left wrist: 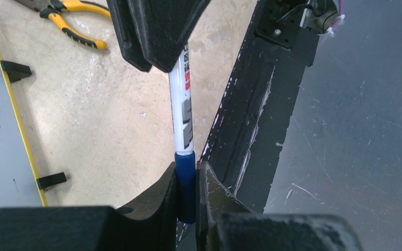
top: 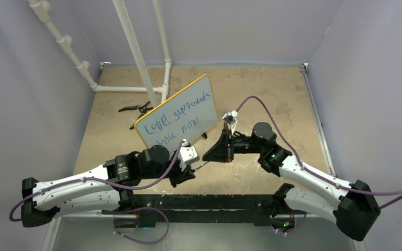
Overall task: Write a sentence on the whiteboard
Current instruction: Place the whiteboard marker at the center of the board.
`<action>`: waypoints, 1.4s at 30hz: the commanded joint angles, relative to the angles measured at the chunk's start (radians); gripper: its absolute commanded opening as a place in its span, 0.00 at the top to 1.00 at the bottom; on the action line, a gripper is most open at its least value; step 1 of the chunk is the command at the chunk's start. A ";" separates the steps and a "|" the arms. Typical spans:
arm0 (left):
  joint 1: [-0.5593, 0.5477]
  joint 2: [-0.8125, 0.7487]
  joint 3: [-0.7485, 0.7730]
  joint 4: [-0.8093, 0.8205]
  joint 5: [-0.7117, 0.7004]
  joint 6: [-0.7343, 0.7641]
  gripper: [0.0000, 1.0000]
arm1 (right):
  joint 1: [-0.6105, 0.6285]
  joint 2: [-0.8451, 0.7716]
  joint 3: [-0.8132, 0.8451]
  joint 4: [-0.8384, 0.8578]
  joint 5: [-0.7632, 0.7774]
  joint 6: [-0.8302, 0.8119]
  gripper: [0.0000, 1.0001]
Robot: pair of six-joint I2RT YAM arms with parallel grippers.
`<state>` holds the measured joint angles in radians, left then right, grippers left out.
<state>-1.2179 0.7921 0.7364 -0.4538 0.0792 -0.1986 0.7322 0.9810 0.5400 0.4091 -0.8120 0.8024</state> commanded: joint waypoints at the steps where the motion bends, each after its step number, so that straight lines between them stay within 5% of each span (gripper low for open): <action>1: -0.005 -0.007 0.012 0.207 0.009 0.052 1.00 | 0.100 0.058 0.027 -0.014 0.044 -0.040 1.00; 17: -0.005 -0.052 0.013 0.272 -0.072 0.107 1.00 | 0.206 0.202 -0.041 0.188 0.016 0.052 1.00; 42: -0.003 -0.053 0.035 0.368 -0.110 0.146 1.00 | 0.307 0.326 -0.030 0.275 0.008 0.079 1.00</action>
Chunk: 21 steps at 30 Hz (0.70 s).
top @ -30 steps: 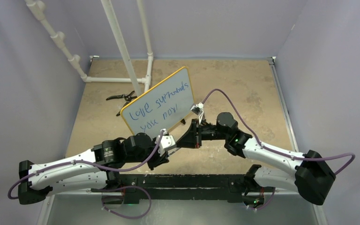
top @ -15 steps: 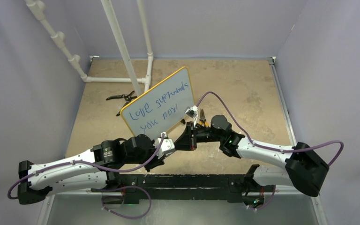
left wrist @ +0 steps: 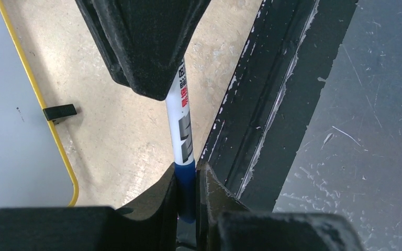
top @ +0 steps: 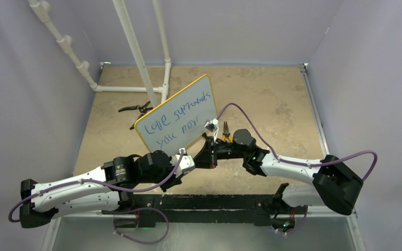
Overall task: Write a sentence on the whiteboard
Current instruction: Place the whiteboard marker at the center of the board.
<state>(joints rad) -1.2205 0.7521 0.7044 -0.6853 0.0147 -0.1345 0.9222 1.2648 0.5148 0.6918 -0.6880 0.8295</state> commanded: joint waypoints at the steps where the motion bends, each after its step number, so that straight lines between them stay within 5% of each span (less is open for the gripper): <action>1: -0.001 -0.012 0.068 0.603 -0.042 0.082 1.00 | 0.118 0.044 -0.004 -0.004 -0.116 0.054 1.00; 5: -0.001 0.002 0.073 0.584 -0.030 0.085 1.00 | 0.119 0.015 -0.005 -0.037 -0.073 0.055 1.00; 9: -0.001 0.018 0.087 0.519 -0.067 0.080 1.00 | 0.068 -0.105 0.014 -0.283 0.121 0.027 1.00; 16: 0.001 0.023 0.092 0.469 -0.181 0.066 0.46 | -0.199 -0.201 -0.003 -0.575 0.259 -0.078 1.00; 21: 0.024 0.016 0.080 0.471 -0.227 0.051 0.28 | -0.269 -0.106 0.014 -0.623 0.337 -0.172 1.00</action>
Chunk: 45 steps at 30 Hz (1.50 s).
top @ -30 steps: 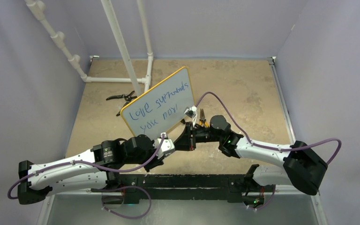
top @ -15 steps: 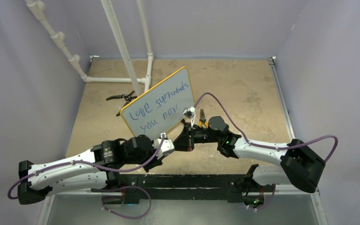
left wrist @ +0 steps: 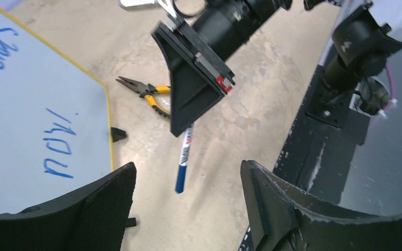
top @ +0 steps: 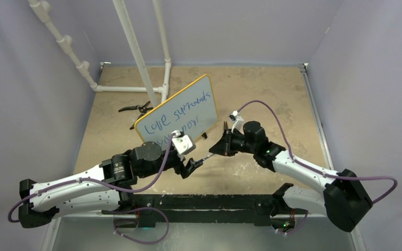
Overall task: Write a sentence on the whiteboard
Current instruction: Place the whiteboard marker at the center of the board, then reset both arms
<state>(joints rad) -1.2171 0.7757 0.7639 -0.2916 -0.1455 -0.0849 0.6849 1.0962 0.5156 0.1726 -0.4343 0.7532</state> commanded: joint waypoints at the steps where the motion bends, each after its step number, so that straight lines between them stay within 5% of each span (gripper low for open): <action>1: 0.031 -0.006 0.021 0.078 -0.077 -0.006 0.26 | -0.037 0.093 0.019 -0.093 0.095 -0.103 1.00; 4: 0.082 -0.001 0.030 0.082 -0.091 -0.029 0.24 | -0.049 0.184 0.055 -0.079 0.153 -0.129 0.95; 13: 0.191 0.034 0.100 0.153 -0.086 -0.070 0.21 | -0.105 0.220 0.212 -0.156 0.371 -0.208 0.03; 21: 0.200 0.198 0.343 0.119 -0.160 -0.035 0.19 | -0.299 0.022 0.256 -0.240 0.430 -0.294 0.01; 28: 0.291 0.235 0.478 0.087 -0.269 -0.023 0.15 | -0.314 -0.298 0.245 -0.218 0.676 -0.393 0.01; 35: 0.460 0.181 0.424 0.094 -0.324 -0.045 0.12 | -0.312 -0.524 0.204 -0.144 0.770 -0.459 0.01; 45: 0.656 0.109 0.316 0.126 -0.305 -0.087 0.12 | -0.312 -0.546 0.222 -0.165 0.829 -0.452 0.01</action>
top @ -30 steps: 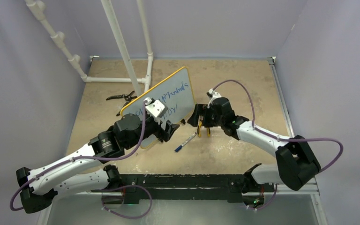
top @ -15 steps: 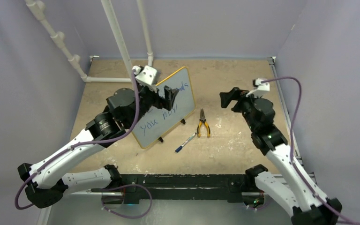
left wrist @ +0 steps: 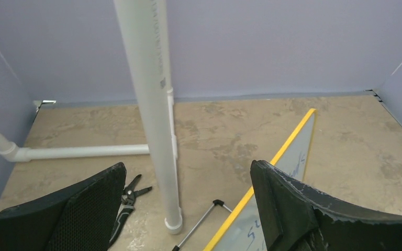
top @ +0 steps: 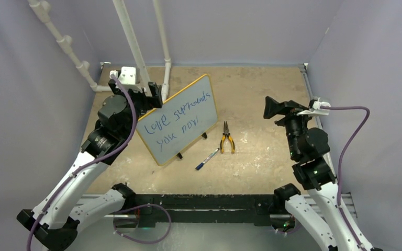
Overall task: Write a sentence on the whiteboard
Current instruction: Reset both arms
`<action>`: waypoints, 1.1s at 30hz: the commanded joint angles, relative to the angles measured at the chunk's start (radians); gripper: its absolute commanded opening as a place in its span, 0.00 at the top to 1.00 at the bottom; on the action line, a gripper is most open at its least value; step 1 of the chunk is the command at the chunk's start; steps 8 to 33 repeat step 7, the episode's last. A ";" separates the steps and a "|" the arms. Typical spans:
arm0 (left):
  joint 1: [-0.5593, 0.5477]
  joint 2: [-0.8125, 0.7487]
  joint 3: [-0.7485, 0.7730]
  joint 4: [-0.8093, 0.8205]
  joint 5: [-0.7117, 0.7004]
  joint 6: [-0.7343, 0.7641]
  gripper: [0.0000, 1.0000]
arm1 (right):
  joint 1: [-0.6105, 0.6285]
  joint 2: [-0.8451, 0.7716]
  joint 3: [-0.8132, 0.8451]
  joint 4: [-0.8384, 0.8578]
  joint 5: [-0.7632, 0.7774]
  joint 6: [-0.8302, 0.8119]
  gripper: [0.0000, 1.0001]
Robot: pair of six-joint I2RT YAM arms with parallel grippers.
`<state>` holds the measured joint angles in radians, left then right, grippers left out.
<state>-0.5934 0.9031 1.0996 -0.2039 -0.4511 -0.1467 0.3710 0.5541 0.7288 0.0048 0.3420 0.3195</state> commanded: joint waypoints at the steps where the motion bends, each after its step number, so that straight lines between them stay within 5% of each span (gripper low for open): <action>1: 0.039 -0.018 -0.024 0.038 0.003 -0.026 0.12 | 0.002 -0.005 0.008 0.002 0.054 -0.019 0.01; 33: 0.056 -0.022 -0.037 0.045 0.000 -0.029 0.12 | 0.002 -0.003 0.011 0.001 0.049 -0.019 0.01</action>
